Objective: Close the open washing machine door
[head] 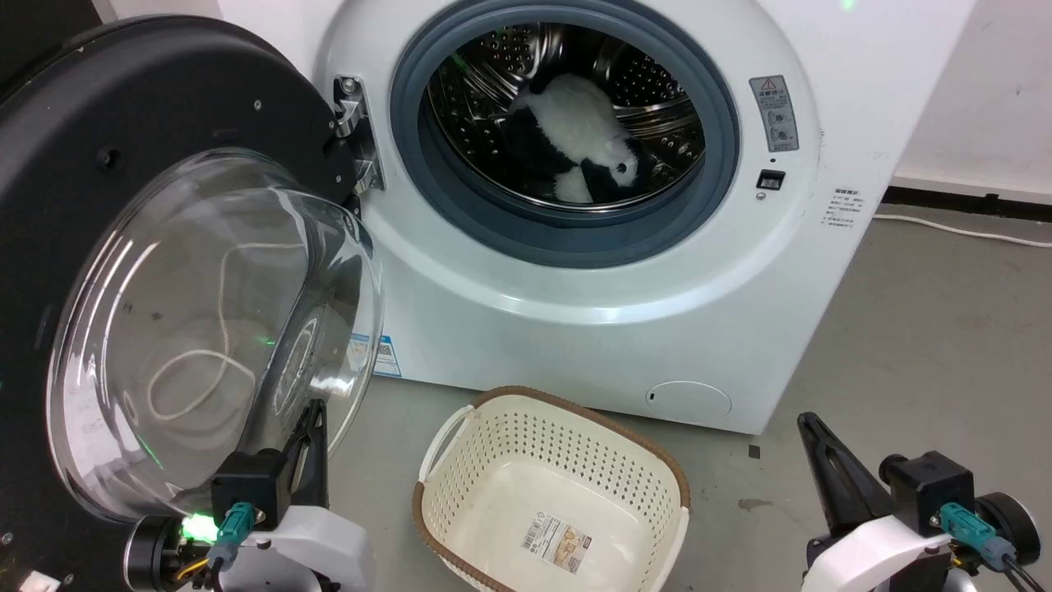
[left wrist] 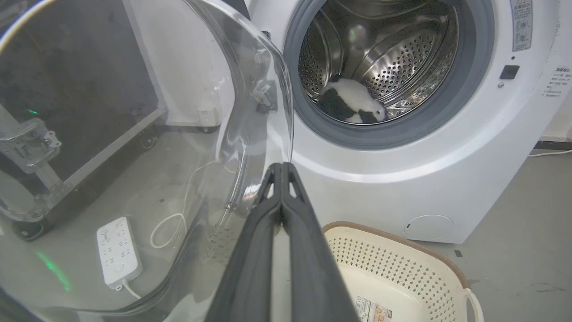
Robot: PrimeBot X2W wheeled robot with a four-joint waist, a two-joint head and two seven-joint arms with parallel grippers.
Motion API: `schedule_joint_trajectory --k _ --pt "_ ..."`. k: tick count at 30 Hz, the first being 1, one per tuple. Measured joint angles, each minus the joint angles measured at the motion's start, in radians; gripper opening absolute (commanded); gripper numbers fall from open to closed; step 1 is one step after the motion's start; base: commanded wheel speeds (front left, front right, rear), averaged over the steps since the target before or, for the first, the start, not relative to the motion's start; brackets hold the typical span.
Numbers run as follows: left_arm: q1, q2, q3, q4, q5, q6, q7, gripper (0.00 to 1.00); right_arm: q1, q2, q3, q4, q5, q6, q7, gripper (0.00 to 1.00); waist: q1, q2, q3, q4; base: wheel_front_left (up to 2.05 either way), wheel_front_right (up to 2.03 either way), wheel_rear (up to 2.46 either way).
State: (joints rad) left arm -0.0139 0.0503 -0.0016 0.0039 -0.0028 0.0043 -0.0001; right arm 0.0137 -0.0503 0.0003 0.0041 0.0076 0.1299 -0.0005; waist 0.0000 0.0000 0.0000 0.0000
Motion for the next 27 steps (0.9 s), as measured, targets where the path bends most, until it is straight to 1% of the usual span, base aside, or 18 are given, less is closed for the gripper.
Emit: schedule_joint_trajectory --k 1,2,9,27 --pt "0.0 0.0 0.0 0.0 0.0 0.0 0.0 0.0 0.0 0.0 0.0 0.0 0.0 0.0 0.0 0.0 0.0 0.0 0.0 0.0 0.0 0.0 0.0" --pt "0.0 0.0 0.001 0.0 0.0 0.0 0.0 1.0 0.0 0.0 0.0 0.0 0.0 0.0 0.0 1.0 0.0 0.0 0.0 0.0 0.0 0.0 0.0" --pt "0.0 0.0 -0.005 0.002 -0.002 0.001 -0.001 1.0 0.001 0.0 0.002 0.002 0.002 0.0 -0.001 1.0 0.0 0.0 0.0 0.0 0.0 0.0 0.0" --pt "0.0 0.0 -0.037 0.023 -0.053 0.001 -0.038 1.0 0.004 0.0 0.011 0.026 0.051 0.0 -0.037 1.0 0.0 0.0 0.0 -0.001 0.0 0.0 0.0"
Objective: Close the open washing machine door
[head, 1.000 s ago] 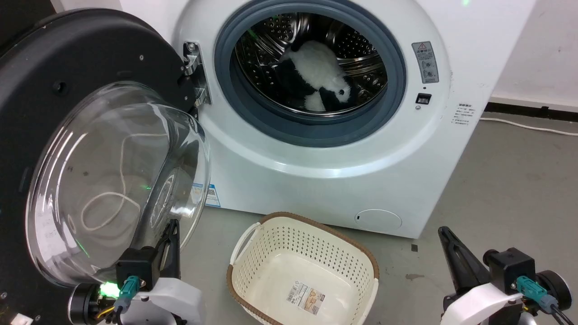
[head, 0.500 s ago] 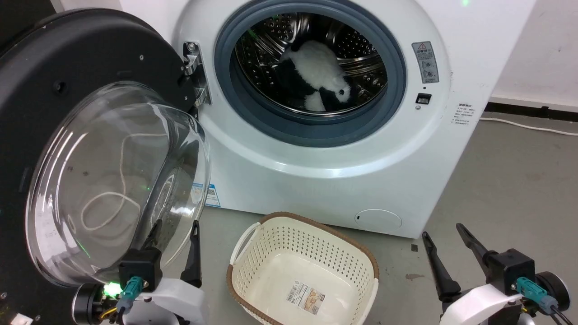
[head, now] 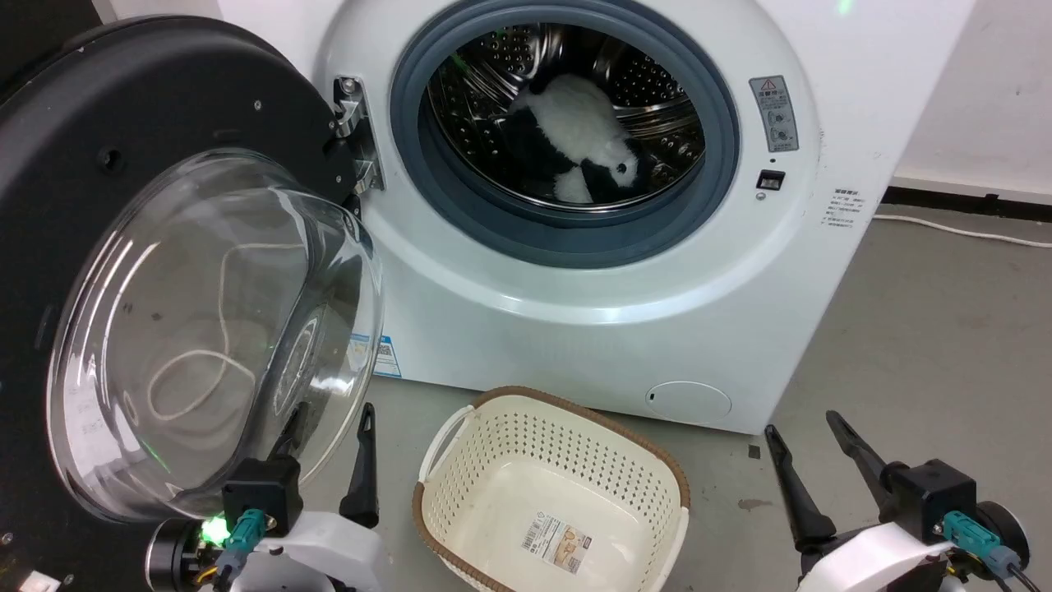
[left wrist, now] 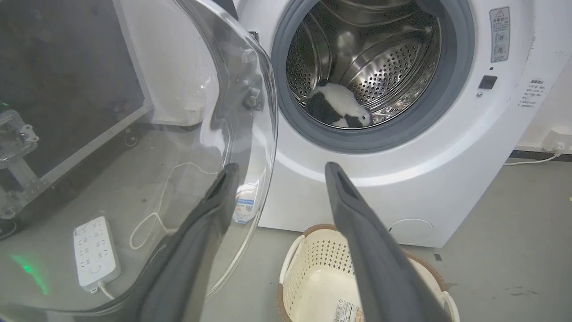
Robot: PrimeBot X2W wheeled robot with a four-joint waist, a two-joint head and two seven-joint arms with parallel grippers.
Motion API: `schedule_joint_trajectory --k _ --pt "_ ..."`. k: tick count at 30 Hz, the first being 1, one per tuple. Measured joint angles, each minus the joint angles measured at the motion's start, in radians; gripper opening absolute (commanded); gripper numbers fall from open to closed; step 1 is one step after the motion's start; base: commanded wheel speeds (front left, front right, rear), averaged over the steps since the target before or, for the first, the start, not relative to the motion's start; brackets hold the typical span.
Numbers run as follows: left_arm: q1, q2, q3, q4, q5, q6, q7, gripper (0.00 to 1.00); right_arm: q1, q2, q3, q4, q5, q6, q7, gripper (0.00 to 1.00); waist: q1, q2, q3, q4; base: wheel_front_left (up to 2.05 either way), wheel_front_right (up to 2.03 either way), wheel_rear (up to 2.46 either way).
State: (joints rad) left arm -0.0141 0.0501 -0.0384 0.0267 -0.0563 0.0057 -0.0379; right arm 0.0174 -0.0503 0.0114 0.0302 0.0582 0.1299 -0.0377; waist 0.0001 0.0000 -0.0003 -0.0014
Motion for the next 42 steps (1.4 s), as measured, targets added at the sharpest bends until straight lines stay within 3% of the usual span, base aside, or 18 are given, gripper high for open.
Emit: schedule_joint_trajectory --k 19,20,21,27,34,40,42 --pt "0.0 0.0 -0.031 0.016 -0.042 0.001 -0.037 1.0 0.015 0.0 0.012 0.024 0.049 0.0 -0.036 1.0 0.0 0.0 -0.001 -0.001 0.0 0.0 0.0" --pt "0.0 0.0 -0.034 0.017 -0.044 0.001 -0.041 0.33 0.015 0.0 0.012 0.026 0.051 0.0 -0.04 1.0 0.0 0.0 -0.001 -0.001 0.0 0.0 0.0" --pt "0.0 0.0 -0.035 0.017 -0.047 0.001 -0.043 0.0 0.016 0.0 0.013 0.027 0.055 0.0 -0.044 1.0 0.0 0.0 -0.001 -0.001 0.0 0.0 0.0" --pt "0.0 0.0 -0.042 -0.003 -0.067 -0.002 -0.053 0.0 0.02 0.0 0.016 0.034 0.072 0.0 -0.054 1.0 0.0 0.0 -0.001 0.001 0.0 0.0 0.0" --pt "-0.006 -0.001 -0.018 -0.143 -0.078 -0.008 -0.07 0.0 0.023 0.0 0.014 0.044 0.095 0.0 -0.071 1.0 0.0 0.0 -0.004 0.025 0.0 0.0 0.0" --pt "-0.058 -0.001 0.053 -0.31 -0.058 -0.004 -0.084 0.0 0.035 0.0 0.014 0.055 0.111 0.0 -0.083 1.0 0.0 0.0001 -0.009 0.069 0.0 0.0 0.0" --pt "-0.087 -0.001 0.144 -0.404 -0.046 0.012 -0.09 0.0 0.035 0.0 0.014 0.062 0.125 0.0 -0.09 1.0 0.0 0.0 -0.011 0.107 0.0 0.0 0.0"
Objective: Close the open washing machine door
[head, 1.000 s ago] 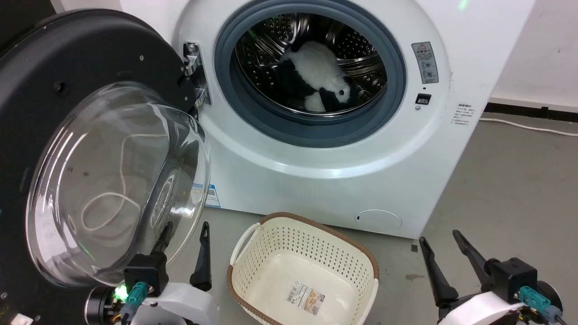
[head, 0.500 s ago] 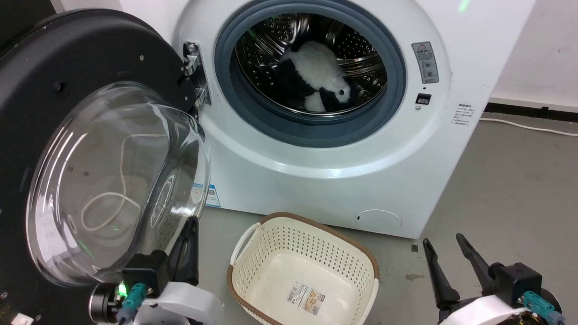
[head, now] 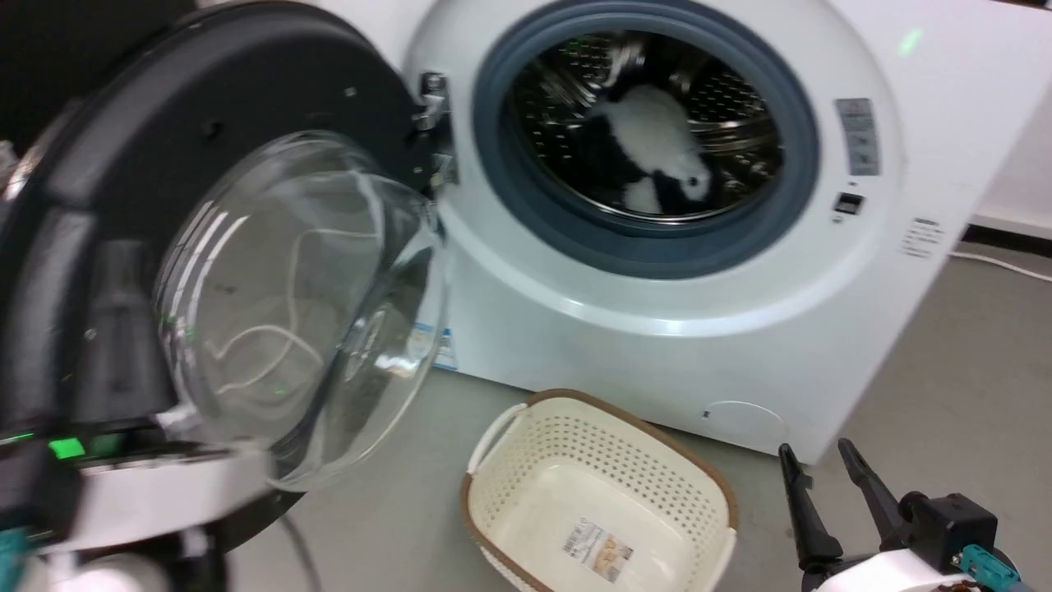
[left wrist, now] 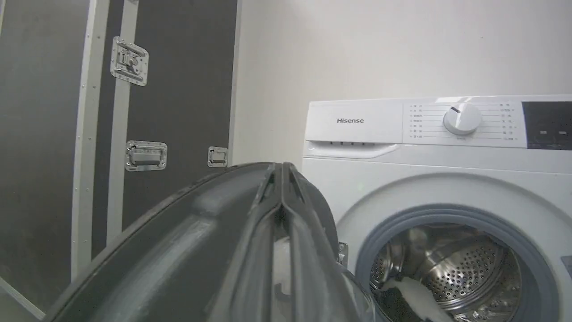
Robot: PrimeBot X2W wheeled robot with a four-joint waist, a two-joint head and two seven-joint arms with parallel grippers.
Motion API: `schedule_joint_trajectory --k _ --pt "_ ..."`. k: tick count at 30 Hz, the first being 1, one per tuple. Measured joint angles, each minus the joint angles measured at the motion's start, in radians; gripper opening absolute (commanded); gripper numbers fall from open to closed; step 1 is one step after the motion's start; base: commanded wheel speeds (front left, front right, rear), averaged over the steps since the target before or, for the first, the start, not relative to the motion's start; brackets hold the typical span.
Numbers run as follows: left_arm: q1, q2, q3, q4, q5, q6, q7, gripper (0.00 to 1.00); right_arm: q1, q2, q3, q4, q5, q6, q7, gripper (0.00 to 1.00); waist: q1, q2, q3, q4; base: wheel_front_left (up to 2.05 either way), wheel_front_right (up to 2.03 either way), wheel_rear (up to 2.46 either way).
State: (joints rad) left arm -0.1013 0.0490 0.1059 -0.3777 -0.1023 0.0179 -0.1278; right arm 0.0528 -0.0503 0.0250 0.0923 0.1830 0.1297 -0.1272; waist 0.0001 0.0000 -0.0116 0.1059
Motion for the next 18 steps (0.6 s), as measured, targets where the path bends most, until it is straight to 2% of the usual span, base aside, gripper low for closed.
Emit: schedule_joint_trajectory --k 4,8,13,18 --pt "0.0 0.001 0.131 -0.028 0.001 0.016 -0.009 0.0 0.0 0.0 0.003 0.008 0.014 0.0 -0.008 1.0 -0.0001 0.0 -0.003 0.042 0.0 0.0 0.0" --pt "0.006 0.013 0.263 0.015 -0.05 0.019 -0.018 0.0 0.001 0.0 0.002 0.014 0.029 0.0 -0.017 1.0 -0.0001 0.0 -0.004 0.084 0.0 0.0 0.0" --pt "0.021 0.061 0.372 0.178 -0.118 0.001 -0.021 0.0 0.002 0.0 0.001 0.019 0.039 0.0 -0.027 1.0 -0.0001 0.0 0.005 0.128 0.0 0.0 0.0" --pt "-0.002 0.143 0.398 0.381 -0.195 -0.04 0.068 0.0 0.0 0.0 -0.005 0.02 0.038 0.0 -0.037 1.0 0.0 0.0 0.042 0.144 0.0 0.0 0.0"
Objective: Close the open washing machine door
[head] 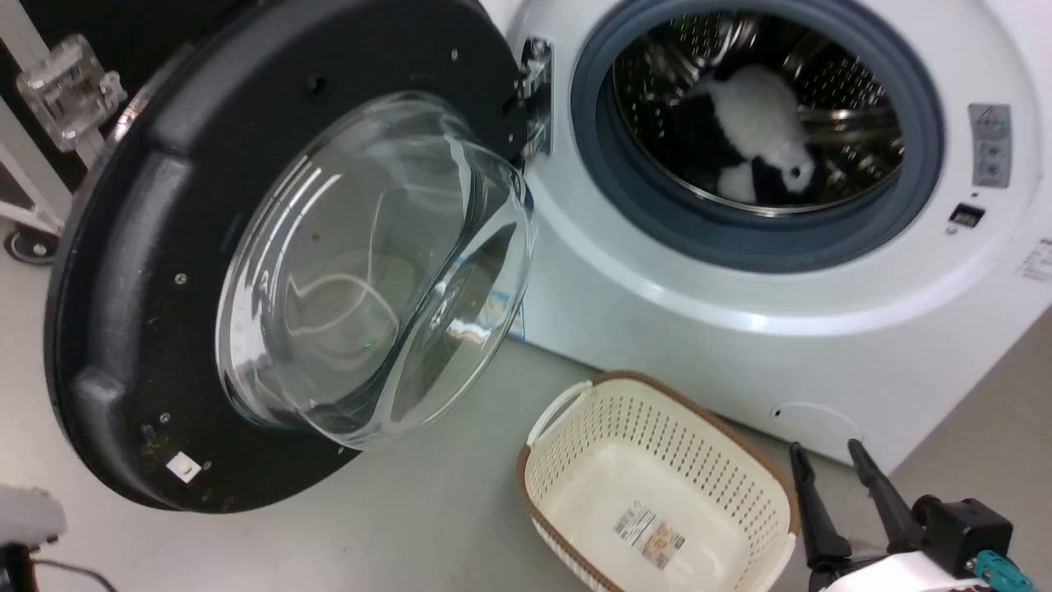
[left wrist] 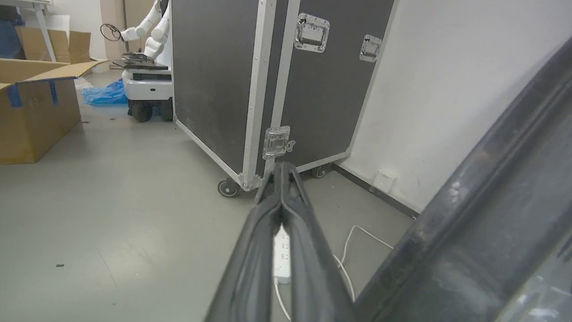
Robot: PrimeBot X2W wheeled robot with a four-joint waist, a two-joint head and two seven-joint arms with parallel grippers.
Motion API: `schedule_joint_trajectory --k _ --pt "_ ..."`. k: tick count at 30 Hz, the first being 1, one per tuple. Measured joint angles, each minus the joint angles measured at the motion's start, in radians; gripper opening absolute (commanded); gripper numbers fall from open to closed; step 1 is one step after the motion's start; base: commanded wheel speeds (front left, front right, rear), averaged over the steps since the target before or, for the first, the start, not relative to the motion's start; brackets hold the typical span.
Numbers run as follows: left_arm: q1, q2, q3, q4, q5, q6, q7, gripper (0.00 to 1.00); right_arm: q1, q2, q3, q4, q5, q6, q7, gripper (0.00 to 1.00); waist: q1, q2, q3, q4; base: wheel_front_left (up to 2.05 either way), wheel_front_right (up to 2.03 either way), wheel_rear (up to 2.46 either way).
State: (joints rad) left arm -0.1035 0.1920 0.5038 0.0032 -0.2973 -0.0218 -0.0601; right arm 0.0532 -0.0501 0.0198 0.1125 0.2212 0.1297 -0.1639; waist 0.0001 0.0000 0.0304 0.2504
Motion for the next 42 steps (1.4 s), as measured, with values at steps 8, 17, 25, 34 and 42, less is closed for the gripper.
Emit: schedule_joint_trajectory --k 8,17,25,34,42 --pt "-0.119 0.083 -0.081 0.198 -0.182 -0.066 0.202 0.0 -0.006 0.0 -0.02 -0.011 -0.009 0.0 0.002 1.0 0.0001 0.0 0.065 0.011 0.0 0.0 0.0" --pt "-0.084 0.115 -0.175 0.133 -0.51 -0.073 0.488 0.0 -0.006 0.0 -0.026 -0.004 0.014 0.0 -0.012 1.0 -0.0001 0.0 0.051 0.037 0.0 0.0 0.0" --pt "0.008 0.085 -0.292 -0.064 -0.695 -0.086 0.67 0.0 -0.006 0.0 -0.059 0.026 0.048 0.0 -0.042 1.0 -0.0001 0.0 0.012 0.066 0.0 0.0 0.0" --pt "0.063 0.049 -0.584 -0.319 -0.737 -0.095 0.858 0.0 -0.006 0.0 -0.138 0.049 0.07 0.0 -0.074 1.0 -0.0002 0.0 -0.02 0.052 0.0 0.0 0.0" --pt "-0.049 0.05 -0.85 -0.348 -0.695 -0.105 0.828 0.0 -0.018 0.0 -0.165 0.063 0.097 0.0 -0.089 1.0 -0.0002 0.0 -0.014 -0.029 0.0 0.0 0.0"
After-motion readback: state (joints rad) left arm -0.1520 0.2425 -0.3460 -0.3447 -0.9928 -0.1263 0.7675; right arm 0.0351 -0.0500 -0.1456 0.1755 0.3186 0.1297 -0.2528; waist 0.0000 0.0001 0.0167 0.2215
